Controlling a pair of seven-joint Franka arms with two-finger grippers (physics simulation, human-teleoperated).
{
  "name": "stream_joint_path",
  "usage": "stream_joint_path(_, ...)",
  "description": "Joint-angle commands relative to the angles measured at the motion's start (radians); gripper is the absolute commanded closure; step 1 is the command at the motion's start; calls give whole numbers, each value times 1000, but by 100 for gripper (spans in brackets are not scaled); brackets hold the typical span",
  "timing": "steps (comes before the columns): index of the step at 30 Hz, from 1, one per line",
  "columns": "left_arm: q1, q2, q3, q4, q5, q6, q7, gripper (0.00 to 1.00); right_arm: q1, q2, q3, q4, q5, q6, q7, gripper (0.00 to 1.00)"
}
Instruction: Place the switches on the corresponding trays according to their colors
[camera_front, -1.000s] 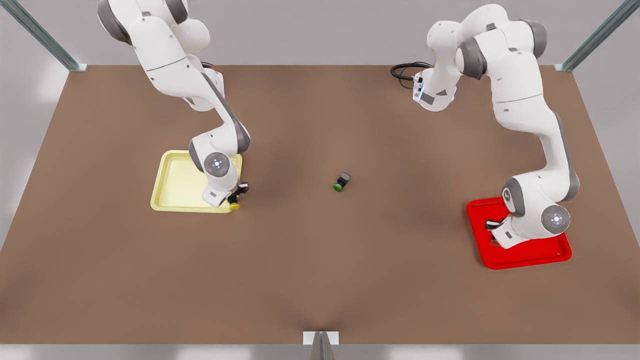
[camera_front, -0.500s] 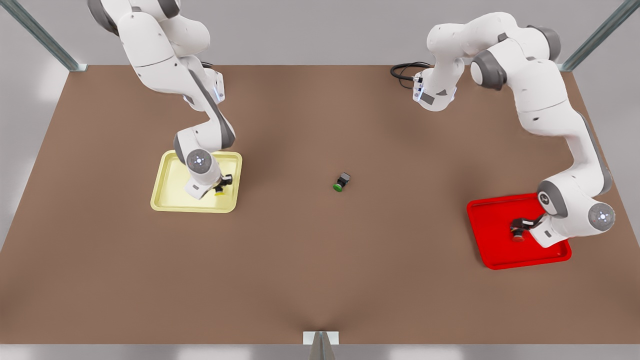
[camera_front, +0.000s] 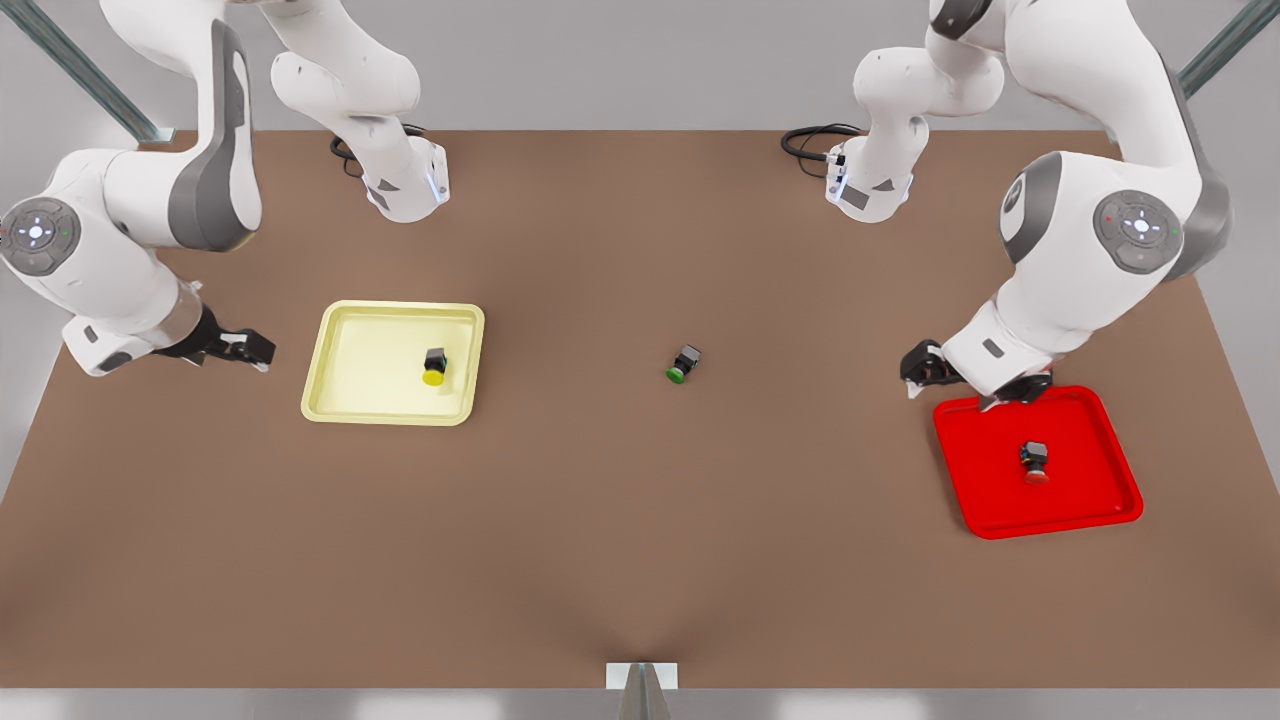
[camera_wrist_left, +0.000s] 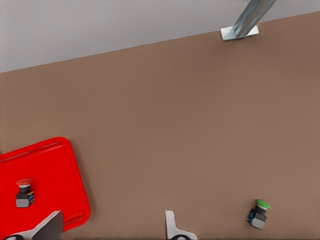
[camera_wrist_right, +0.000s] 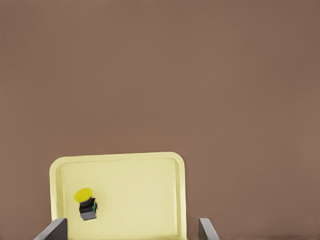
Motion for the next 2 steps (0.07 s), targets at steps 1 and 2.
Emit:
stream_joint_path(1,-2,-1,0,0,64,0,0,0,26,0,0,0,0,0,0,0)
stream_joint_path(2,-2,-1,0,0,64,-6,0,0,26,0,0,0,0,2,2,0)
